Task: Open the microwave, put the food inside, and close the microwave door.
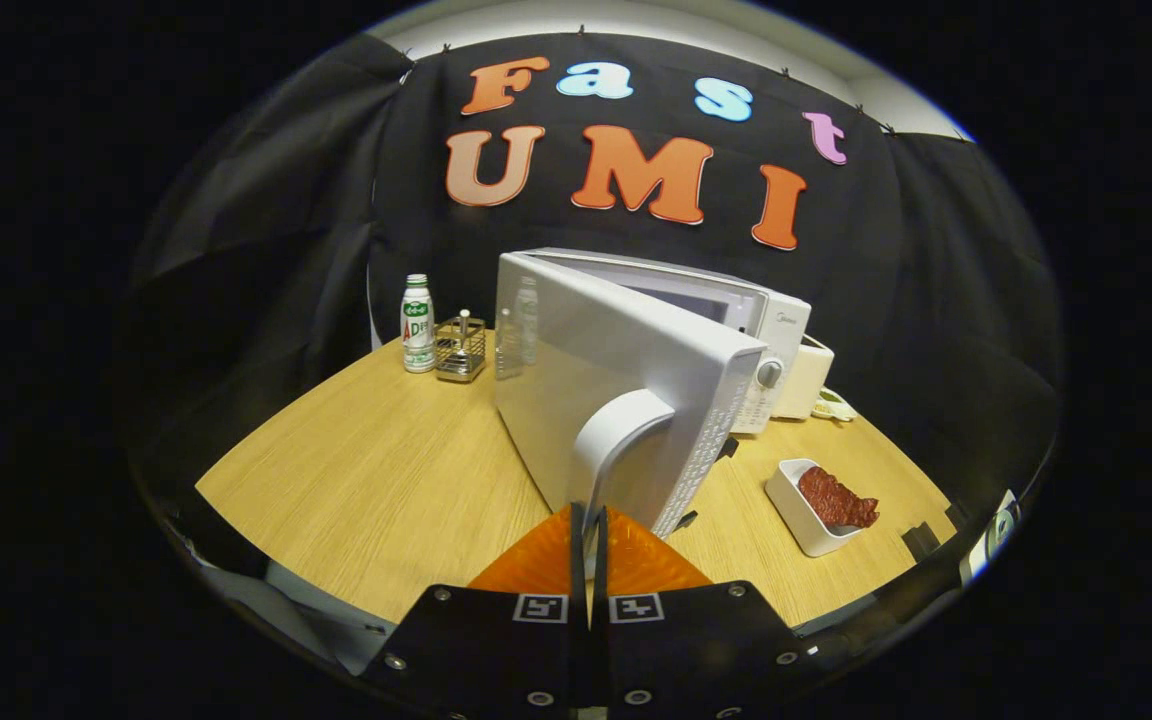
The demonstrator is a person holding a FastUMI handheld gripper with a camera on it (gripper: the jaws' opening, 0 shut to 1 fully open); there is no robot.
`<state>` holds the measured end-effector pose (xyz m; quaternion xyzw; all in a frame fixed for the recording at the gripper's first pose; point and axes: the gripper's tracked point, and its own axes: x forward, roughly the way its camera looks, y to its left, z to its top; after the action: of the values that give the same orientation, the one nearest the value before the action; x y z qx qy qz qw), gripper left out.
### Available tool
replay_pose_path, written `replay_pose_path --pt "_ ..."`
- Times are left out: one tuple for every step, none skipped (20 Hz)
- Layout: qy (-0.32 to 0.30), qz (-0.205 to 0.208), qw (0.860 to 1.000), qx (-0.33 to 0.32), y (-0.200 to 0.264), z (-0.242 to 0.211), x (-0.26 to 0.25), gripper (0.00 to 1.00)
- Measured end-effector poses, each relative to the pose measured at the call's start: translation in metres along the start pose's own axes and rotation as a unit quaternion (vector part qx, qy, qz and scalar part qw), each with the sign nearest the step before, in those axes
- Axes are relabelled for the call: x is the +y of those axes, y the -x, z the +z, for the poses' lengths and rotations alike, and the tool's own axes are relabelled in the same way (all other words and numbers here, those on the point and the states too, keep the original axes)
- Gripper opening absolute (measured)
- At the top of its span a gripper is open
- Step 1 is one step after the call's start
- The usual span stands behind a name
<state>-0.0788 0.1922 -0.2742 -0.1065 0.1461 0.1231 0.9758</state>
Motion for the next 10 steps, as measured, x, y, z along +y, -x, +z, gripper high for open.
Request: replay_pose_path --pt "0.003 0.009 1.0 -0.002 0.003 0.001 0.01 0.01" --pt "0.005 0.017 1.0 -0.002 0.005 0.0 0.02 0.0" --pt "0.001 0.022 1.0 -0.001 0.007 0.001 0.03 0.01" --pt "-0.005 0.027 1.0 0.0 0.01 0.001 0.04 0.01" --pt "-0.009 0.032 0.999 0.001 0.012 0.003 0.051 0.0" --pt "-0.011 0.039 0.999 0.001 0.013 0.004 0.063 0.01" --pt "-0.007 0.048 0.999 -0.001 0.015 0.006 0.076 0.01" --pt "0.0 0.059 0.998 -0.003 0.016 0.009 0.089 0.01" --pt "0.005 0.068 0.998 -0.006 0.016 0.011 0.102 0.01" --pt "0.009 0.078 0.997 -0.008 0.017 0.011 0.112 0.01"
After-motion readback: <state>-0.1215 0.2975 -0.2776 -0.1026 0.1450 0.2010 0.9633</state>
